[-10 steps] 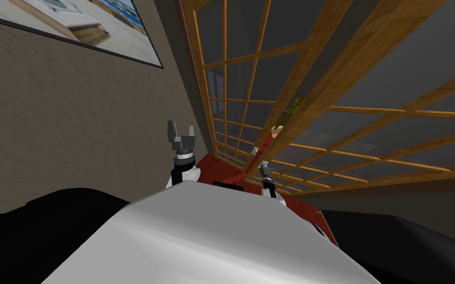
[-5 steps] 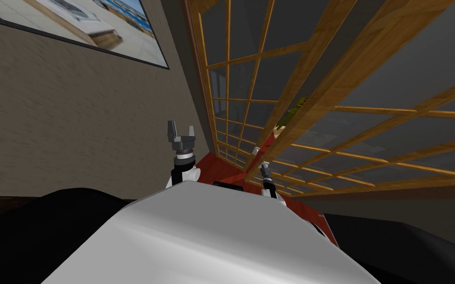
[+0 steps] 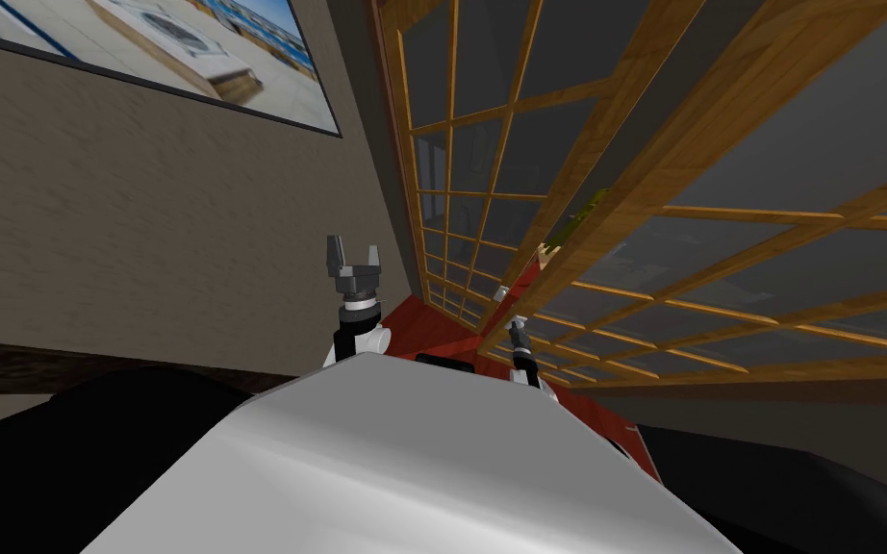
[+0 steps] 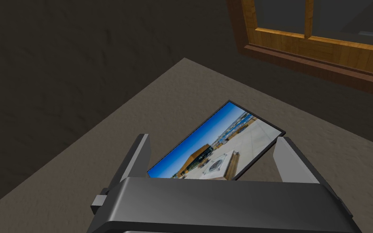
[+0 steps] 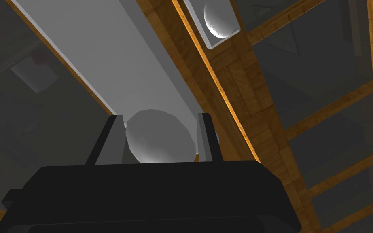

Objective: Pull the door open

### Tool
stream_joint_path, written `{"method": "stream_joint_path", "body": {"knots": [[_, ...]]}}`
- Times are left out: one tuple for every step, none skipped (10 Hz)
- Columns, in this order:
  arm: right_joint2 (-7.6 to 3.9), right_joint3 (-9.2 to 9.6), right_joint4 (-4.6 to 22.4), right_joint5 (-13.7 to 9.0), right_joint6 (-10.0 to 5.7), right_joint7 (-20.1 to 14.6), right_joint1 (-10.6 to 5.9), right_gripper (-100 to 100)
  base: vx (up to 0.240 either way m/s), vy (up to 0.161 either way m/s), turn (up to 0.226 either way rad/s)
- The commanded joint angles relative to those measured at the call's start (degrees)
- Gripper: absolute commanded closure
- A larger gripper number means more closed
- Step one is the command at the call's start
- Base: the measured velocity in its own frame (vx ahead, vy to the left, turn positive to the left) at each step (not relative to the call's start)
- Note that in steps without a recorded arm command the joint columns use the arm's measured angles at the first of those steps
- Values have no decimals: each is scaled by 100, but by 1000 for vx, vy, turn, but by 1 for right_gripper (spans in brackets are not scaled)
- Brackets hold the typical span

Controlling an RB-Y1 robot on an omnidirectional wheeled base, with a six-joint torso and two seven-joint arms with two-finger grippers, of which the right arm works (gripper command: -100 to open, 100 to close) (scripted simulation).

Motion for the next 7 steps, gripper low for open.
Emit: {"method": "stream_joint_path", "body": {"knots": [[-23,-3,-14,-62,-37,-182,5,100,-32,-14,36],[-27,26,-38,-135,-38,-370,23,100,-25,-5,51],[-30,54,-63,-208,-39,-534,40,100,-36,-12,80],[-34,83,-87,-282,-39,-690,58,100,-42,-24,85],[-34,83,-87,-282,-39,-744,58,100,-28,-18,40],[-38,112,-112,-357,-40,-939,76,100,-28,-13,51],[-42,144,-139,-439,-41,-1090,95,100,-38,-11,85]]}}
